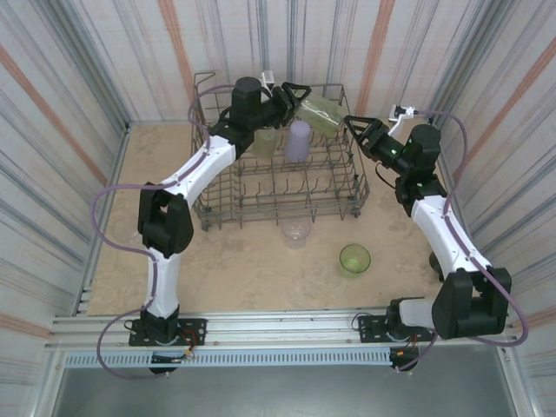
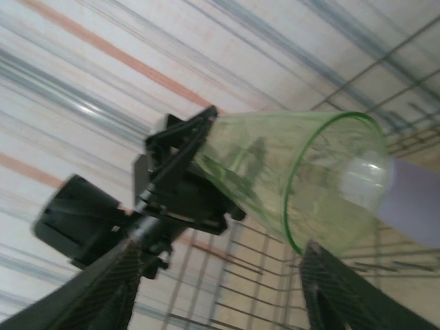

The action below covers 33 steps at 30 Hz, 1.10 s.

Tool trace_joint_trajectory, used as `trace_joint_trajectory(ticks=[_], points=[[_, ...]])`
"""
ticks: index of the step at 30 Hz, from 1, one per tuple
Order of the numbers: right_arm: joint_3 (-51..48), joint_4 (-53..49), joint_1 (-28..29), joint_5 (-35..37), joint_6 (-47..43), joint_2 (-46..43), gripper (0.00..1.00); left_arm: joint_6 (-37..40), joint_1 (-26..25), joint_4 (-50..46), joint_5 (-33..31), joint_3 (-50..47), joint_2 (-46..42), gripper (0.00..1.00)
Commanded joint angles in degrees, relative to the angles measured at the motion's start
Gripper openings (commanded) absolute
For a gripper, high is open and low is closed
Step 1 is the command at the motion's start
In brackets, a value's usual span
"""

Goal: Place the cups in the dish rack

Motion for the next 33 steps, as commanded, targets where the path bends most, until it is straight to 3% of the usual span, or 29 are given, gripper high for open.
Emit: trace_joint_trajectory(ticks=[1,7,8,9,18,33], points=[[1.44,-13.80,-1.62,5.05,-9.72,-2.94,0.72,10.24,-1.48,-4.88,-4.87,6.28,2.86,0.00],[-0.24,-17.59,-2.48,9.68,-12.91,-6.10,0.86,16.07,-2.11,-12.45,-6.74,19.50,10.67,0.00],[-0.72,-17.95,-2.63,10.66,-13.32,-6.56,0.95,17.63,-2.37,-14.24,-7.07,22.57,12.14,0.00],[-1.18,-18.22,-2.78,11.31,-13.61,-6.94,0.96,19.71,-2.63,-16.11,-7.90,25.22,13.40,0.00],[-2.94,-19.78,-4.66,14.14,-16.85,-9.41,0.98,36.62,-5.28,-16.74,-19.35,29.15,15.77,0.00],[-3.21,-19.61,-6.28,16.04,-19.31,-9.55,0.99,48.12,-8.09,-9.06,-24.88,35.65,24.45,0.00]])
